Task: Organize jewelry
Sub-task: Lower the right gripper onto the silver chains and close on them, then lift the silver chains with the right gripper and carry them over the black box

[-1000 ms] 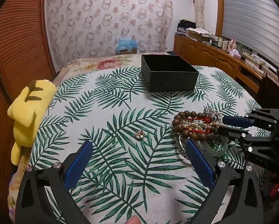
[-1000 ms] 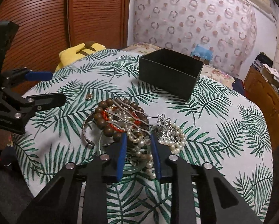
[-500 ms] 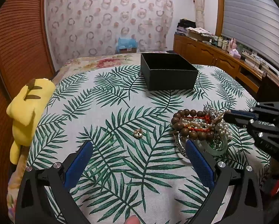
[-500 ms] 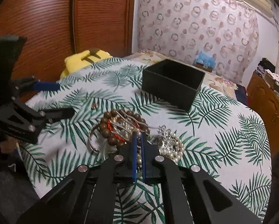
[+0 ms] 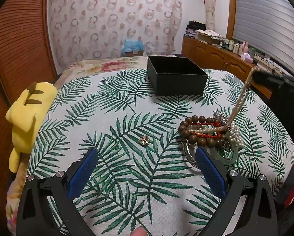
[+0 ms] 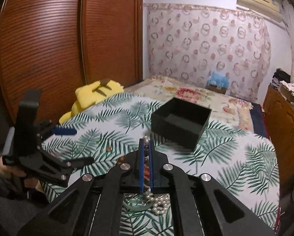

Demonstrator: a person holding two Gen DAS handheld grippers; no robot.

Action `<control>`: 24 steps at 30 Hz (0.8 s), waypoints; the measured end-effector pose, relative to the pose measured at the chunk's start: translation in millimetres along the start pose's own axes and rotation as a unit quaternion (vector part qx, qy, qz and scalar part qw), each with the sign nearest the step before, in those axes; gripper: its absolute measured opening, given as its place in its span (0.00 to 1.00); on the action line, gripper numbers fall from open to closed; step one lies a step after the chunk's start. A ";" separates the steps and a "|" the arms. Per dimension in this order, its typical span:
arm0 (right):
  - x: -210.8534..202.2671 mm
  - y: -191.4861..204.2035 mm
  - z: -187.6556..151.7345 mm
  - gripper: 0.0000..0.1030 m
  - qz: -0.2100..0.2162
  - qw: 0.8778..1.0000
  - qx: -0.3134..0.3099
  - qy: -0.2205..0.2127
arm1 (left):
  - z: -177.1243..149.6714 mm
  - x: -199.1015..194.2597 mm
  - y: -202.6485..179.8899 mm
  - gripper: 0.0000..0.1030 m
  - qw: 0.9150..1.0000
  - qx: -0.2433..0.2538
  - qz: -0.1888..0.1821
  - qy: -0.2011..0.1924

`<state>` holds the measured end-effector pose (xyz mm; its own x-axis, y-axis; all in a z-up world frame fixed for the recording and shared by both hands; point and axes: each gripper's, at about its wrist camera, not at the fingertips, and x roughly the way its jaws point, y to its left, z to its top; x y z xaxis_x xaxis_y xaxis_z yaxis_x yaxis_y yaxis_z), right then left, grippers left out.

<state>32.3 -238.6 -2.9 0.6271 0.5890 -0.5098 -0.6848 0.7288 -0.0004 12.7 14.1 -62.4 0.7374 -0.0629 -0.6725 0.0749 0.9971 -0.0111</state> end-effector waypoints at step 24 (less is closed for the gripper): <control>-92.6 -51.0 49.7 0.05 -0.081 0.990 0.002 -0.112 | 7.4 -0.4 -2.7 0.93 1.000 0.002 -0.015 -0.007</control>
<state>27.6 -312.9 87.0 0.7957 0.5258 -0.3006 -0.5665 0.8217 -0.0625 17.2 11.2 -56.6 0.7436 -0.0933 -0.6621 0.0993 0.9946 -0.0286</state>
